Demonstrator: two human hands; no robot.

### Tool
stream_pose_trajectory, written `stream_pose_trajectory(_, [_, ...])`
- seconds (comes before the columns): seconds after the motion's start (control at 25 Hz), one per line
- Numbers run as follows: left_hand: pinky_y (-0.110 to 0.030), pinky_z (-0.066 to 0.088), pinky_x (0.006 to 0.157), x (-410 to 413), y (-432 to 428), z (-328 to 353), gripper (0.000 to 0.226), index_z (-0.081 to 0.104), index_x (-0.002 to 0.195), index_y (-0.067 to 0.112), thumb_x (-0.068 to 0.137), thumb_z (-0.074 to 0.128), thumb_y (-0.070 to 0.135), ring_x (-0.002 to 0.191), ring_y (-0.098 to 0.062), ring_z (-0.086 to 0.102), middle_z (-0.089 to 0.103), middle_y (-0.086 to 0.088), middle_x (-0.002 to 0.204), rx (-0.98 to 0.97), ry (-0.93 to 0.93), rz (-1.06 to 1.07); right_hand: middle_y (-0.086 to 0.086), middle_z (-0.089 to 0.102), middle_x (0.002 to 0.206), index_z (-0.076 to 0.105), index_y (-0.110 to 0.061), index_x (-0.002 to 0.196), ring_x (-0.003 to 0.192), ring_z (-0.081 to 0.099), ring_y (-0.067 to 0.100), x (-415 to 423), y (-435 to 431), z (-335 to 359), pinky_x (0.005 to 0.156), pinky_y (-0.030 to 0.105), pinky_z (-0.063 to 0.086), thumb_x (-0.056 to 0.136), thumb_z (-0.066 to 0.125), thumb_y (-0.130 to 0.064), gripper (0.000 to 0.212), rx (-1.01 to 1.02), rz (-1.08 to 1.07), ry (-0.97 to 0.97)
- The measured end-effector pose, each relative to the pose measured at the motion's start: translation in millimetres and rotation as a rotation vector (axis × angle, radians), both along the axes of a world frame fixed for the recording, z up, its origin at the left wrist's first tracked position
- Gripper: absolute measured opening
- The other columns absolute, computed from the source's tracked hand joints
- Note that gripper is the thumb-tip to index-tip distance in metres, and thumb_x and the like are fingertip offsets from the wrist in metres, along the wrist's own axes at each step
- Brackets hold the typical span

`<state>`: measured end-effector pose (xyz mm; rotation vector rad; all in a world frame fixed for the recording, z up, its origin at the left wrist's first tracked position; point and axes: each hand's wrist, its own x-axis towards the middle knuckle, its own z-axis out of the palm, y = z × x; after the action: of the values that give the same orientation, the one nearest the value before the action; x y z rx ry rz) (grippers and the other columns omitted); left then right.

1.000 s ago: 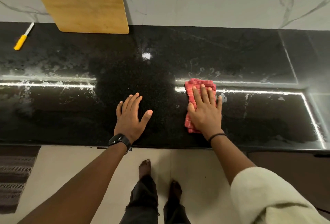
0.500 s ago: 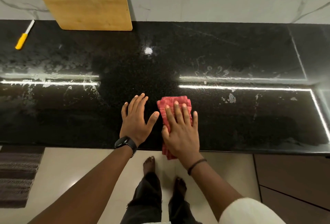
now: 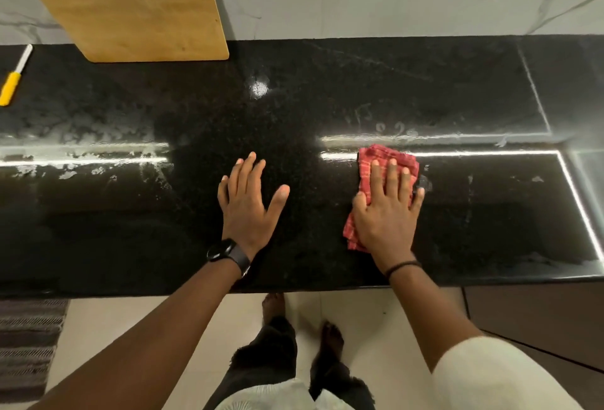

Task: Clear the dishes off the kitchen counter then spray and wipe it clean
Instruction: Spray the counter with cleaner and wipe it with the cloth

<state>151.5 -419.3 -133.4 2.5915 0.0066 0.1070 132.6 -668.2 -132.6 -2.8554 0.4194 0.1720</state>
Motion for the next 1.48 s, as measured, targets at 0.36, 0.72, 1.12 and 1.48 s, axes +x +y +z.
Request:
stream_pose_trajectory(0.36, [-0.052,0.0,0.126,100,8,-15,0.08,0.027,0.158,0.016,0.099,0.024,0.071,0.157,-0.016,0.002,0.014,0.001,0.169,0.161,0.055,0.031,0.003,0.008,0.173,0.014,-0.032,0.164,0.159,0.0,0.026,149,72,-11,0.125,0.061,0.001,0.096,0.025,-0.053,0.073,-0.004,0.278,-0.067])
stream_pose_trajectory(0.72, [-0.055,0.002,0.125,104,9,-11,0.089,0.024,0.159,0.016,0.095,0.015,0.078,0.157,-0.014,-0.001,0.011,0.002,0.169,0.138,0.094,-0.021,0.007,0.007,0.173,0.013,-0.029,0.164,0.159,0.001,0.031,133,15,-8,0.125,0.063,0.001,0.099,0.025,-0.05,0.07,-0.004,-0.126,-0.036])
stream_pose_trajectory(1.12, [-0.049,0.001,0.126,107,7,-10,0.089,0.021,0.16,0.015,0.094,0.017,0.076,0.156,-0.011,0.001,0.008,0.004,0.17,0.051,0.049,0.008,0.005,0.011,0.172,0.018,-0.029,0.164,0.159,0.004,0.028,260,143,-12,0.125,0.061,-0.002,0.097,0.025,-0.053,0.071,0.004,0.432,-0.032])
stream_pose_trajectory(1.48, [-0.052,0.003,0.126,109,12,-11,0.088,0.021,0.16,0.017,0.095,0.016,0.076,0.156,-0.009,0.0,0.008,0.006,0.17,0.051,0.07,-0.015,0.002,0.009,0.173,0.014,-0.034,0.164,0.159,0.003,0.028,309,20,-12,0.123,0.065,-0.001,0.096,0.018,-0.058,0.072,-0.012,0.099,-0.022])
